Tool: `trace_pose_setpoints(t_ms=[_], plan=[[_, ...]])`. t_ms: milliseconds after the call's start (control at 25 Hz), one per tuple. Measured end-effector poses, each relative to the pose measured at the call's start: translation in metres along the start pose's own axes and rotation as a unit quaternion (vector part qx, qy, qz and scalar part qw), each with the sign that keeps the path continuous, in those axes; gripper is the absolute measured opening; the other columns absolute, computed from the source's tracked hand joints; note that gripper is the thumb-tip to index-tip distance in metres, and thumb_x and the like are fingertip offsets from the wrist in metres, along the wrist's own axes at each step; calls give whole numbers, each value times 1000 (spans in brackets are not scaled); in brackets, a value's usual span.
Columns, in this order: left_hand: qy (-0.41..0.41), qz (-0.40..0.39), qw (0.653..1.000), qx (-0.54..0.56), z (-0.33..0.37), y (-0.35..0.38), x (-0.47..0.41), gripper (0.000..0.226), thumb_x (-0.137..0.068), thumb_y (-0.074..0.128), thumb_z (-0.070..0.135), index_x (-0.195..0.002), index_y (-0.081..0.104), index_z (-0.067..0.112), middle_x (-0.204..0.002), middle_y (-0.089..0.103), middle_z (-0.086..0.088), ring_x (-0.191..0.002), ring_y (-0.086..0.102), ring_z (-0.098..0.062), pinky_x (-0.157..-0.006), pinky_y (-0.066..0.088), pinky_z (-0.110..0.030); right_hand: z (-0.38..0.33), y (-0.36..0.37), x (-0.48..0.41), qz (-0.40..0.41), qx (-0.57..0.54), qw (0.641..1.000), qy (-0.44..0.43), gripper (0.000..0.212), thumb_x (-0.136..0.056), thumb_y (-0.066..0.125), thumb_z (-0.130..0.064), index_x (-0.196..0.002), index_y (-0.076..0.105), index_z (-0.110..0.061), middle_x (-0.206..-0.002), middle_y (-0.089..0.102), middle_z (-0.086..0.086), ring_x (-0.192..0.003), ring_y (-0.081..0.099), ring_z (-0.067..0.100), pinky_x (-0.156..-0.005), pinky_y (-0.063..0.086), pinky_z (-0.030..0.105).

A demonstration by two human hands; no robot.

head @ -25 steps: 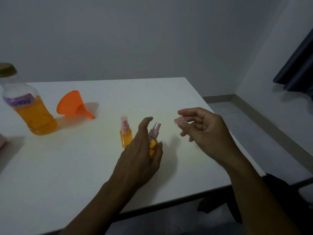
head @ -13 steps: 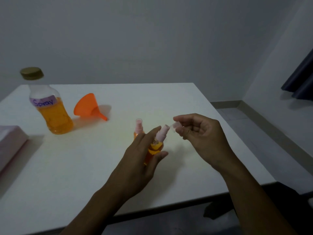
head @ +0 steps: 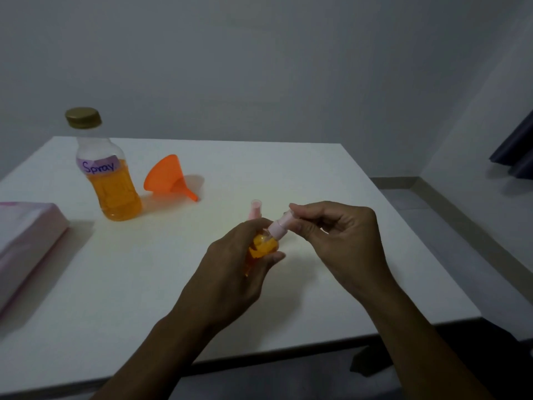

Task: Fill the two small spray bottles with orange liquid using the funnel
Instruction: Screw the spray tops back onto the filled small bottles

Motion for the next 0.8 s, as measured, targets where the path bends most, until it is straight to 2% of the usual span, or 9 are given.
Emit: trace_pose_setpoints(t_ms=[120, 240, 360, 440, 520, 640, 800], plan=[[5, -4, 1000, -18, -5, -7, 2, 45, -86, 63, 42, -125, 53, 24, -110, 63, 11, -83, 54, 1, -71, 42, -6, -12, 10, 3, -6, 28, 999, -43, 23, -81, 80, -18, -104, 77, -23, -97, 77, -12, -93, 73, 7, -83, 60, 26], [-15, -5, 1000, -5, -11, -20, 0, 43, -88, 59, 45, -127, 52, 28, -113, 62, 12, -90, 58, -3, -73, 43, -10, -13, 18, -2, -42, -13, 999, -26, 26, -84, 77, -19, -108, 73, -30, -102, 76, -17, -99, 72, 5, -86, 59, 25], [-53, 39, 998, -20, -34, -52, -1, 44, -90, 57, 49, -127, 52, 27, -116, 58, 8, -94, 59, -5, -77, 51, -19, 2, 26, -9, -34, 19, 999, 16, 24, -90, 73, -18, -112, 74, -28, -98, 76, -13, -95, 71, 7, -85, 59, 27], [-109, 84, 990, -20, -55, -77, 1, 47, -86, 60, 47, -127, 52, 27, -118, 56, 5, -96, 61, -13, -72, 54, -25, 8, 31, -12, -2, 67, 998, 19, 19, -90, 73, -19, -109, 73, -24, -91, 72, -12, -85, 68, 7, -74, 57, 21], [-167, 120, 977, -45, -80, -100, 4, 46, -87, 62, 41, -129, 52, 25, -114, 54, 8, -93, 60, -15, -65, 46, -18, 12, 40, -14, 13, 97, 995, 36, 22, -88, 74, -31, -109, 68, -25, -90, 67, -12, -79, 64, 6, -64, 52, 13], [-228, 167, 957, -66, -114, -129, 11, 41, -89, 62, 39, -126, 54, 23, -106, 55, 8, -85, 60, -14, -60, 39, -14, 21, 54, -16, 7, 151, 987, 63, 34, -88, 69, -50, -114, 61, -31, -100, 62, -11, -81, 63, 7, -60, 50, 12], [-281, 216, 932, -69, -143, -155, 21, 39, -90, 64, 32, -126, 56, 19, -105, 59, 5, -71, 57, -1, -51, 38, -8, 28, 68, -20, -10, 186, 980, 67, 38, -88, 72, -39, -122, 59, -27, -109, 62, -9, -83, 63, 7, -59, 48, 16]])
Point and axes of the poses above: each hand's wrist, its own x-axis away from the middle knuckle, its own y-axis out of the palm, z = x × y, the point moved 7 cm from there along -x, towards the middle knuckle
